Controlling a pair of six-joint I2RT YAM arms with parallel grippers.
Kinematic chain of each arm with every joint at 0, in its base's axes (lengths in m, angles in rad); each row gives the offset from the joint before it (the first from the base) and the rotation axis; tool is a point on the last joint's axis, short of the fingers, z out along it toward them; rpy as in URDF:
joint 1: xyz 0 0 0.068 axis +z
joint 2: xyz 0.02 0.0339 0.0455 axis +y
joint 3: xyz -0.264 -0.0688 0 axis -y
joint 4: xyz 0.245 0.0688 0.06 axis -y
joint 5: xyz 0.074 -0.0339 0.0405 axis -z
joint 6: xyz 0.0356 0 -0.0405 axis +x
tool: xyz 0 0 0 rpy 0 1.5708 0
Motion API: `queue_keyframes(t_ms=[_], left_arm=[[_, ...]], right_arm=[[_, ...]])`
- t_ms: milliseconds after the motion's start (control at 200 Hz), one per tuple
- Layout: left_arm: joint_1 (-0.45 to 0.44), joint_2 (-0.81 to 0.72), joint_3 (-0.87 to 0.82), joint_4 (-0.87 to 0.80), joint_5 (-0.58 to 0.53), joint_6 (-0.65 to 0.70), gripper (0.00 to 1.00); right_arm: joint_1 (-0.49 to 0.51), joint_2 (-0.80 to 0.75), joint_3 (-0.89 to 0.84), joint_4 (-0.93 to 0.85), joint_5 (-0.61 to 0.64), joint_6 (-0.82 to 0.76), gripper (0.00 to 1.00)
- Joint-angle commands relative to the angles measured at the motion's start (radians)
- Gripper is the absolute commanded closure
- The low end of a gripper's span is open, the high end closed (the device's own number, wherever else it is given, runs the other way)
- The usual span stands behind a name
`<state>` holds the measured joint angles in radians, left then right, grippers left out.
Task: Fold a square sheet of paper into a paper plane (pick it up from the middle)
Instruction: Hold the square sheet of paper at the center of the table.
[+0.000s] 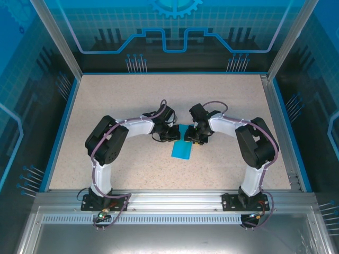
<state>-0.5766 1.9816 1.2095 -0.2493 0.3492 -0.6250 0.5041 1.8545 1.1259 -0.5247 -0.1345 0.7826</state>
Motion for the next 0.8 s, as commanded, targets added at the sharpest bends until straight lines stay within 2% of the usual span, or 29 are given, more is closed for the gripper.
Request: queue_keyframes(t_ms=[0,370,565,655,715,795], left_arm=[[-0.011,0.024,0.029,-0.054,-0.034,0.03,1.0],[-0.015,0.046,0.008,-0.055,-0.053,0.027,1.0],[-0.014,0.043,-0.005,-0.05,-0.056,0.028,1.0],[-0.015,0.043,-0.007,-0.048,-0.055,0.028,1.0],[-0.015,0.043,-0.007,-0.047,-0.053,0.028,1.0],[-0.014,0.043,-0.007,-0.047,-0.053,0.03,1.0]], right_arm=[[0.016,0.068,-0.014,0.008,0.044,0.003,0.58],[0.016,0.039,0.003,0.02,0.031,-0.006,0.55],[-0.022,-0.112,-0.029,0.071,0.017,-0.024,0.5],[-0.049,-0.215,-0.094,0.157,-0.037,-0.027,0.49],[-0.056,-0.258,-0.135,0.219,-0.096,-0.027,0.53],[-0.056,-0.272,-0.178,0.314,-0.18,-0.016,0.66]])
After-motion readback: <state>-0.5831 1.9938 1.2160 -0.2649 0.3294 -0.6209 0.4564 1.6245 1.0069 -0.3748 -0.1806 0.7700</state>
